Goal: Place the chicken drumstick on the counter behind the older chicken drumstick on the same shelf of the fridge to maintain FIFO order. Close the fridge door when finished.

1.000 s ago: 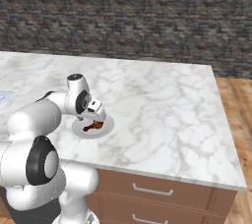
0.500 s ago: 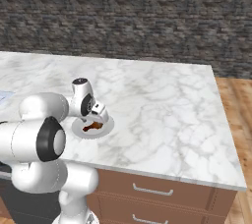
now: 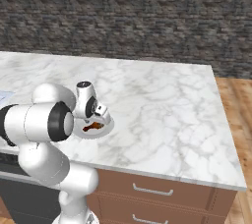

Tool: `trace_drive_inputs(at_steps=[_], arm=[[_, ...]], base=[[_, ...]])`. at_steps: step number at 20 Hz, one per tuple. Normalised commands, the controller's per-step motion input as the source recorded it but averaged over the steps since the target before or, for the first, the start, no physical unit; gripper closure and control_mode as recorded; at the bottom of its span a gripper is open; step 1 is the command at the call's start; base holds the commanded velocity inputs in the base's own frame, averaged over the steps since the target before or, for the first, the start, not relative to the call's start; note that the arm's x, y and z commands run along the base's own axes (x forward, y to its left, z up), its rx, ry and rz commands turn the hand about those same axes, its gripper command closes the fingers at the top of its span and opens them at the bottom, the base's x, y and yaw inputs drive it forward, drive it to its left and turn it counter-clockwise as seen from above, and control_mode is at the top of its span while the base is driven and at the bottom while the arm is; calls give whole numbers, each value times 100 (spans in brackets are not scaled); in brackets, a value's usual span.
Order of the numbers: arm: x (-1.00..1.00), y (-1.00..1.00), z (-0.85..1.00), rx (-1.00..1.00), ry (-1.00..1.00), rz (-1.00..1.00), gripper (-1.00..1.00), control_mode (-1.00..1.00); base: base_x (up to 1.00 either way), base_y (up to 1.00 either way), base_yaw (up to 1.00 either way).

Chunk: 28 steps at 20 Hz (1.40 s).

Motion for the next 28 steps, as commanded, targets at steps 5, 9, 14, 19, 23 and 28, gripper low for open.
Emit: trace_drive_inputs(at_steps=[5, 9, 14, 19, 23, 28], arm=[[33, 0, -29, 0, 0, 0, -100, -100], [33, 0, -30, 0, 0, 0, -100, -100], [20, 1, -39, 0, 1, 0, -100, -100], [2, 2, -32, -1, 3, 0, 100, -100], [-8, 0, -3, 0, -2, 0, 100, -100], [-65, -19, 49, 0, -24, 0, 100, -100]], base=[[0, 0, 0], [0, 0, 0], [0, 0, 0], [0, 0, 0], [0, 0, 0], [0, 0, 0]])
